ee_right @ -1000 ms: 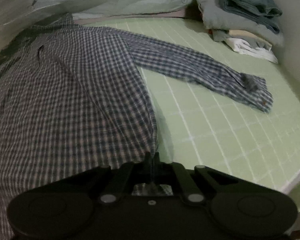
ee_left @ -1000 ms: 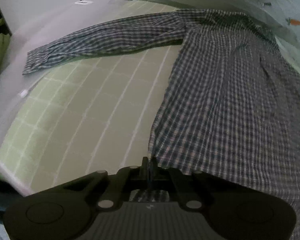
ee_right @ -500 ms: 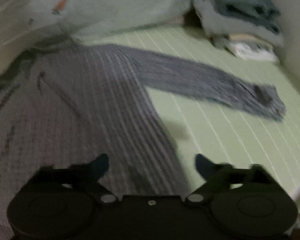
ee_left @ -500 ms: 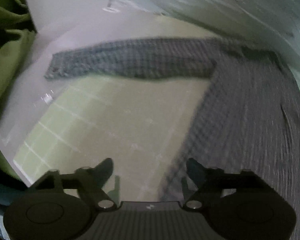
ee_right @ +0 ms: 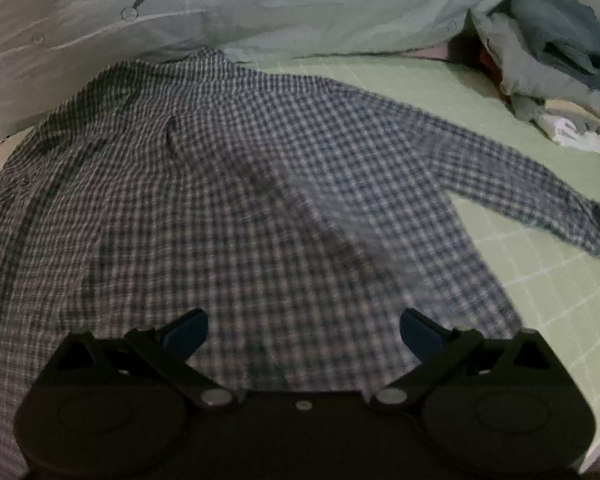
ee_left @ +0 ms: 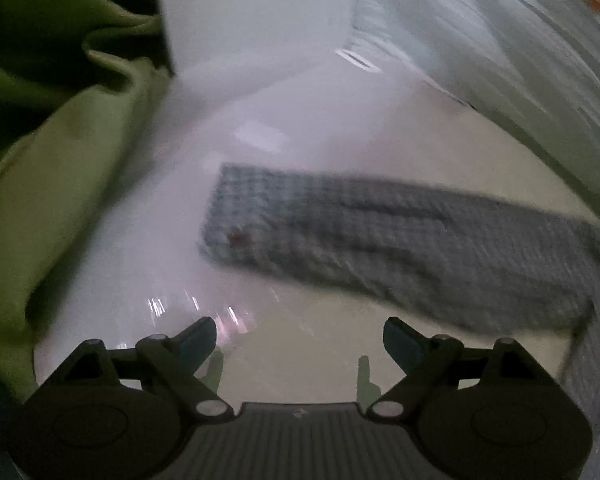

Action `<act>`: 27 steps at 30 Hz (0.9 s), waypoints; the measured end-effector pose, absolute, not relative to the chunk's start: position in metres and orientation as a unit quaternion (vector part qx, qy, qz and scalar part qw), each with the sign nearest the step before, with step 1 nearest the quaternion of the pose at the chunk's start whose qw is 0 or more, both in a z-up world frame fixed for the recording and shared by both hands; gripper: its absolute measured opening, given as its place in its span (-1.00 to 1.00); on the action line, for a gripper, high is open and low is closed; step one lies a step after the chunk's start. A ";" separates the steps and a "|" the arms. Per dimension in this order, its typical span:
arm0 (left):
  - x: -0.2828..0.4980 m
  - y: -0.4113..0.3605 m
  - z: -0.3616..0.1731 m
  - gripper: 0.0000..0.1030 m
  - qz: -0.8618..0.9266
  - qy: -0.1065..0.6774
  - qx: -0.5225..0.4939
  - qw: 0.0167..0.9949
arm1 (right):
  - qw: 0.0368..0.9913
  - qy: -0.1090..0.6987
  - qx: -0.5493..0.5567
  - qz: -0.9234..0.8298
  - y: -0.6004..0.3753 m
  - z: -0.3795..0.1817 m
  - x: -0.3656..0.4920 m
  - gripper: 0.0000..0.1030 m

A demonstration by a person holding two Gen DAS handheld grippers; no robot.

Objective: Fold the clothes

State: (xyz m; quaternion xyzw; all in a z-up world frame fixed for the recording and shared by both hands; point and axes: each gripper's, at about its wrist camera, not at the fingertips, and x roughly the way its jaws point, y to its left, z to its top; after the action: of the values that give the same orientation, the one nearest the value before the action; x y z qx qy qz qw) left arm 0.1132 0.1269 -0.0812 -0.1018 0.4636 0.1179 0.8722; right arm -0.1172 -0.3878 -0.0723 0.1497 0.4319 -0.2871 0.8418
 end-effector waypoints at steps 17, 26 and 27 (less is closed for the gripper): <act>0.170 0.143 -0.115 0.30 0.118 0.481 -0.051 0.867 | 0.804 0.450 0.172 -0.348 -0.359 -0.073 -0.093 1.00; 0.163 0.093 -0.077 -0.72 0.048 0.438 -0.010 0.898 | 0.815 0.437 0.181 -0.334 -0.368 -0.078 -0.096 1.00; 0.160 0.081 -0.068 -0.72 0.034 0.427 -0.004 0.903 | 0.818 0.432 0.183 -0.334 -0.371 -0.079 -0.099 1.00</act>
State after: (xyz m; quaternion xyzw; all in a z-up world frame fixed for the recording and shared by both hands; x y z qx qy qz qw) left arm 0.1596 0.0805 -0.0682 -0.0036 0.4274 0.0338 0.9034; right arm -0.0988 -0.3708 -0.0786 0.1830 0.4322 -0.3336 0.8176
